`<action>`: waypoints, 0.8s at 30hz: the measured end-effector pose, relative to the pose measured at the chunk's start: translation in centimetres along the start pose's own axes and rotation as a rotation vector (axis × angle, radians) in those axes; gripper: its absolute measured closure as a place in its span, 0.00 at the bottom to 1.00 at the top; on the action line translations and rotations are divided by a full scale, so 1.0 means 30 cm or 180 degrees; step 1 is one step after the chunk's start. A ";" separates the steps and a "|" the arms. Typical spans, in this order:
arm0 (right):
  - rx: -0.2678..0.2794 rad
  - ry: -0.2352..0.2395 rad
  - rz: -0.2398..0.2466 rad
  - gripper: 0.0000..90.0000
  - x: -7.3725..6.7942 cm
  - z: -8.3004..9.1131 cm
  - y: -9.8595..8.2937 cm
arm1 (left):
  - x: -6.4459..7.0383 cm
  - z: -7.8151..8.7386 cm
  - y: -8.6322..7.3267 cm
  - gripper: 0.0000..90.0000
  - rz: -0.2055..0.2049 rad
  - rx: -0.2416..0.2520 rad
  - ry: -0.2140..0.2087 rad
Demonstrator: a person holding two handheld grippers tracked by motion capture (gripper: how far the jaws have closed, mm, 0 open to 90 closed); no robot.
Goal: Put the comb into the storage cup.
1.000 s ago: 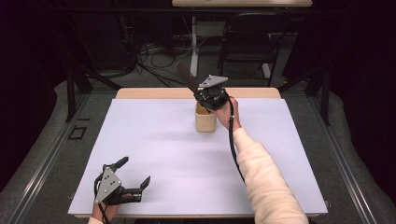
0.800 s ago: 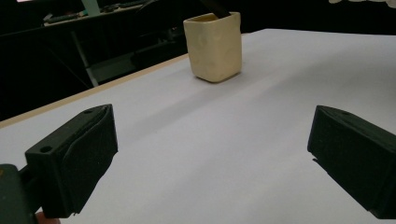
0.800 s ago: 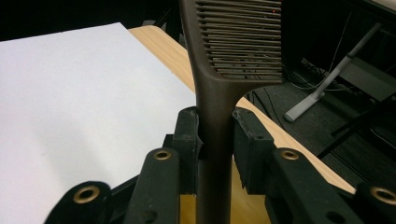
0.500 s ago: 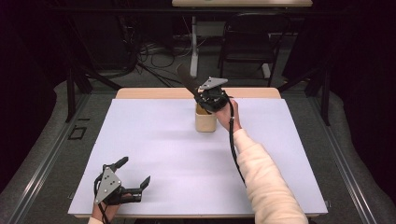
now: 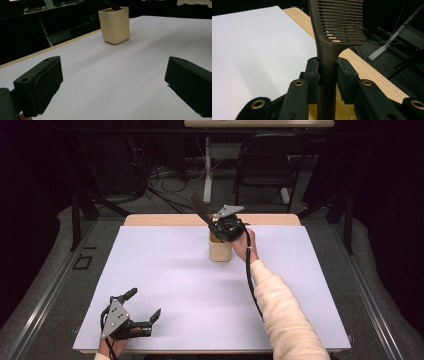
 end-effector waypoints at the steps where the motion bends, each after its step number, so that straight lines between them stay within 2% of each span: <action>1: -0.0004 -0.0002 0.0003 0.80 0.001 0.000 -0.001 | 0.000 0.000 -0.001 0.02 -0.0001 -0.0003 0.0001; 9: -0.0046 0.0023 -0.0038 0.80 0.002 -0.003 -0.016 | -0.002 0.000 -0.002 0.02 -0.0008 -0.0012 -0.0002; 24: -0.0307 0.0059 -0.0051 0.79 0.000 -0.009 -0.076 | -0.001 0.000 -0.003 0.02 -0.0009 -0.0019 0.0001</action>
Point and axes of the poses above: each handheld gripper's, and its own axes: z roughly backward along the jaws, y roughly out of its top, x roughly to its right, the point moved 10 cm from there along -z, roughly forward along the jaws, and after that the axes turned 12 degrees about x, right-handed, at the moved point
